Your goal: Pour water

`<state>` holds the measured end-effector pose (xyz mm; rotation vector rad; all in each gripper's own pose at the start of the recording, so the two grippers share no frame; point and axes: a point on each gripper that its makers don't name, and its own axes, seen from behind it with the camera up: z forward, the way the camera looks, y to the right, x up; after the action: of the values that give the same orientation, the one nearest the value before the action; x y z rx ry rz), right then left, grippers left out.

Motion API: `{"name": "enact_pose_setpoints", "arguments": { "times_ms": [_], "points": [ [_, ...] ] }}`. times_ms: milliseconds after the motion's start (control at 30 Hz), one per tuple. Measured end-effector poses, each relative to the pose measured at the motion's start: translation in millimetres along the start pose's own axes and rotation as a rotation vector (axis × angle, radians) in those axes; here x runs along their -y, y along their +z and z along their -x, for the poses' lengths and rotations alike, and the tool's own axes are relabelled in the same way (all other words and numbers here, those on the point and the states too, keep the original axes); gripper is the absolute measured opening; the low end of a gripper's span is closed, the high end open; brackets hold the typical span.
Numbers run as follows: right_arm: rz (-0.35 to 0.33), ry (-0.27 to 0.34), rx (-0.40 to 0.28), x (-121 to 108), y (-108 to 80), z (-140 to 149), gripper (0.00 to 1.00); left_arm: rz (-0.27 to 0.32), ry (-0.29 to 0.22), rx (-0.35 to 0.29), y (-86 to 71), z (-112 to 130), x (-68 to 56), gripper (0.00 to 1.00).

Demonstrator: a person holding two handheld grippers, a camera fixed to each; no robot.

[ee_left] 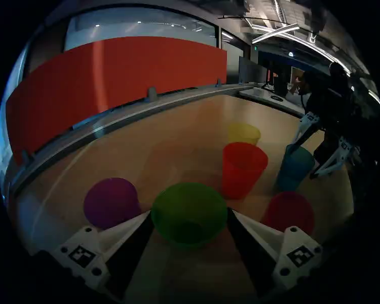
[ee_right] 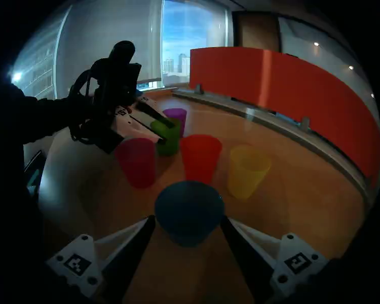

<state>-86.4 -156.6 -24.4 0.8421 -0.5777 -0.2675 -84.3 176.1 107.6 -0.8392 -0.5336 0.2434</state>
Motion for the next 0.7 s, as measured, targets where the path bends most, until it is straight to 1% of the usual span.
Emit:
{"name": "enact_pose_setpoints", "arguments": {
  "times_ms": [33,233,467,700],
  "points": [
    [-0.001,0.000,0.000,0.1,0.2,-0.2,1.00,-0.004,0.000,0.001,0.3,0.0,0.9,0.98],
    [-0.003,-0.002,-0.002,-0.3,0.5,-1.9,1.00,-0.020,0.007,0.015,0.6,3.3,3.6,0.87],
    [-0.003,-0.005,-0.001,-0.3,1.9,-3.2,1.00,-0.024,0.025,0.020,-0.5,3.9,2.8,0.86],
    [-0.006,-0.006,-0.007,0.7,8.2,-6.4,1.00,-0.023,0.020,0.021,-0.3,3.8,3.4,0.86]
  ]
}}
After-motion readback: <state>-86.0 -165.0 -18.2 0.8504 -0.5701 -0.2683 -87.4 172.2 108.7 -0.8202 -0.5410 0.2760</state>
